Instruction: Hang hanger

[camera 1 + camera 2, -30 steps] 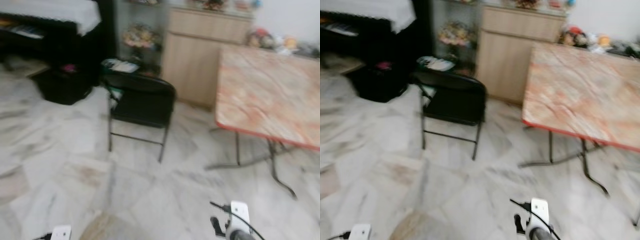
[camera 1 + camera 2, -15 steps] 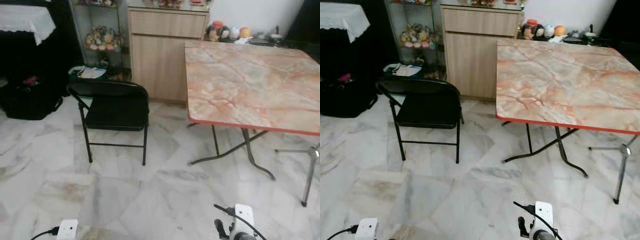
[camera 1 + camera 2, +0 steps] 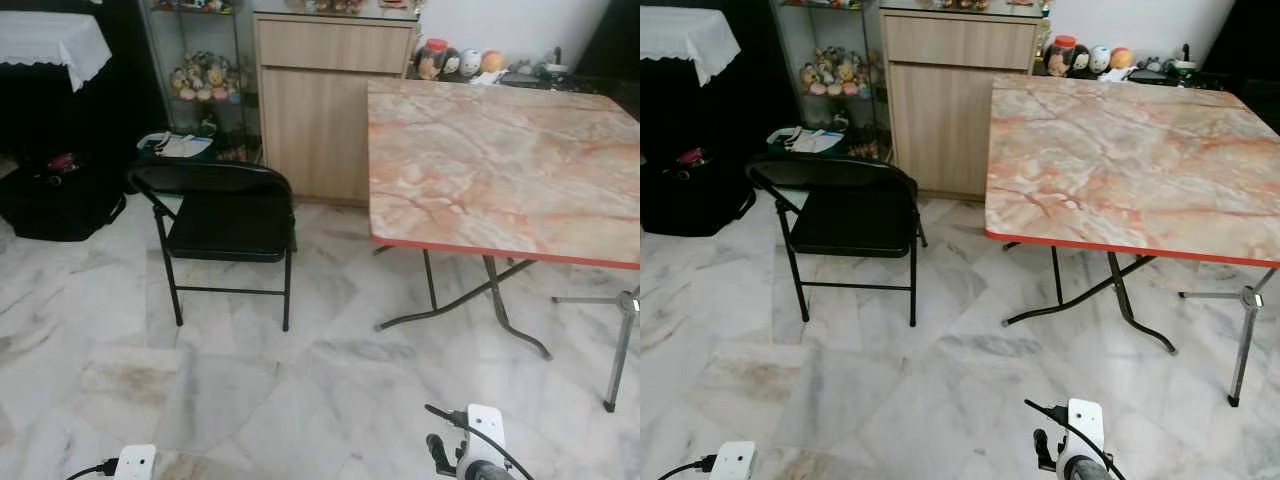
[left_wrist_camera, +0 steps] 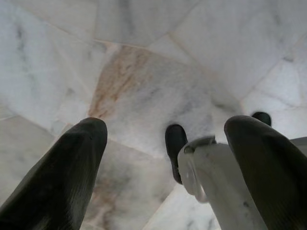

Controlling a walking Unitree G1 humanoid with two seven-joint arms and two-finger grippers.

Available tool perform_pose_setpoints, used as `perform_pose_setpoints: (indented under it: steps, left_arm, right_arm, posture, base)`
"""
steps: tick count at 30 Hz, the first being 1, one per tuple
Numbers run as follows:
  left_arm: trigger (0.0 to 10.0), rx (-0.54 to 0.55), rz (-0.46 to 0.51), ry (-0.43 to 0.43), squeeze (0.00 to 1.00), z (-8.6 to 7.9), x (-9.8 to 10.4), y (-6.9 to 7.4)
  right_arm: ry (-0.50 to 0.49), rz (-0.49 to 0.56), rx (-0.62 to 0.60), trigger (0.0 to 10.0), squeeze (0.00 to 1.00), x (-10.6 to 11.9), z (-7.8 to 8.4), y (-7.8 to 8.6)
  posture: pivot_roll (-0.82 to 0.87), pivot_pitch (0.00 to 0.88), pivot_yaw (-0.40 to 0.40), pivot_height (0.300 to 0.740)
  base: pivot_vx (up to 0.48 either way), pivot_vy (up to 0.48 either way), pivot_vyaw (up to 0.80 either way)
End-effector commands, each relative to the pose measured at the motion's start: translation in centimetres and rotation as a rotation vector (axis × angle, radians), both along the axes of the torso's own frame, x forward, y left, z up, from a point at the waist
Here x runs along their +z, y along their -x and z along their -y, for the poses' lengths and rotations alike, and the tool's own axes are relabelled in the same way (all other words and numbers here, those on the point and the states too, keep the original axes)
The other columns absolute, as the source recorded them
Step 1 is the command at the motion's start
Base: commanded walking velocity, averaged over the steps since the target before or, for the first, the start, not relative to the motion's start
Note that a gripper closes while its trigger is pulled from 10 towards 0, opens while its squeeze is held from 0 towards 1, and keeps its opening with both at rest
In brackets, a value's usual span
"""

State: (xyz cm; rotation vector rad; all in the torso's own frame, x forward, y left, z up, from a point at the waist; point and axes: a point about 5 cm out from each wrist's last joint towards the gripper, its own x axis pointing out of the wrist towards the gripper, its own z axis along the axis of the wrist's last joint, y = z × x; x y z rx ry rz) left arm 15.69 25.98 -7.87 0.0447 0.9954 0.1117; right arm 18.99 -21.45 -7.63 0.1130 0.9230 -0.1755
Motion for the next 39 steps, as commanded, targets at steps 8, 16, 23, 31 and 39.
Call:
perform_pose_setpoints:
  steps: [8,16,23,31,39]
  left_arm:
    - [10.0,-0.018,-0.023,-0.009,0.00,-0.12,-0.19,0.56]
    - [10.0,-0.028,-0.026,-0.007,0.00,0.04,-0.25,0.58]
    - [10.0,-0.036,-0.028,-0.004,0.00,0.15,-0.30,0.62]
    - [10.0,-0.041,-0.030,-0.003,0.00,0.14,-0.31,0.68]
    - [10.0,-0.042,-0.027,-0.002,0.00,0.09,-0.24,0.53]
  right_arm:
    - [-0.007,0.025,-0.030,10.0,0.00,0.07,-0.04,-0.06]
    - [-0.008,0.025,-0.030,10.0,0.00,0.06,0.09,0.01]
    - [-0.002,0.017,-0.027,10.0,0.00,0.01,0.22,0.14]
    - [0.000,0.025,-0.031,10.0,0.00,0.01,0.20,0.17]
    - [0.003,0.030,-0.032,10.0,0.00,0.11,0.19,-0.03]
  posture:
    - [-0.05,0.000,-0.059,0.740]
    - [-0.05,0.000,-0.063,0.740]
    - [-0.05,0.000,-0.065,0.740]
    - [-0.05,0.000,-0.066,0.740]
    - [-0.06,0.000,-0.066,0.740]
  base:
    - [0.000,-0.460,0.00]
    - [0.000,-0.458,-0.17]
    - [0.000,-0.460,-0.71]
    - [0.000,-0.460,0.00]
    - [0.000,-0.460,0.00]
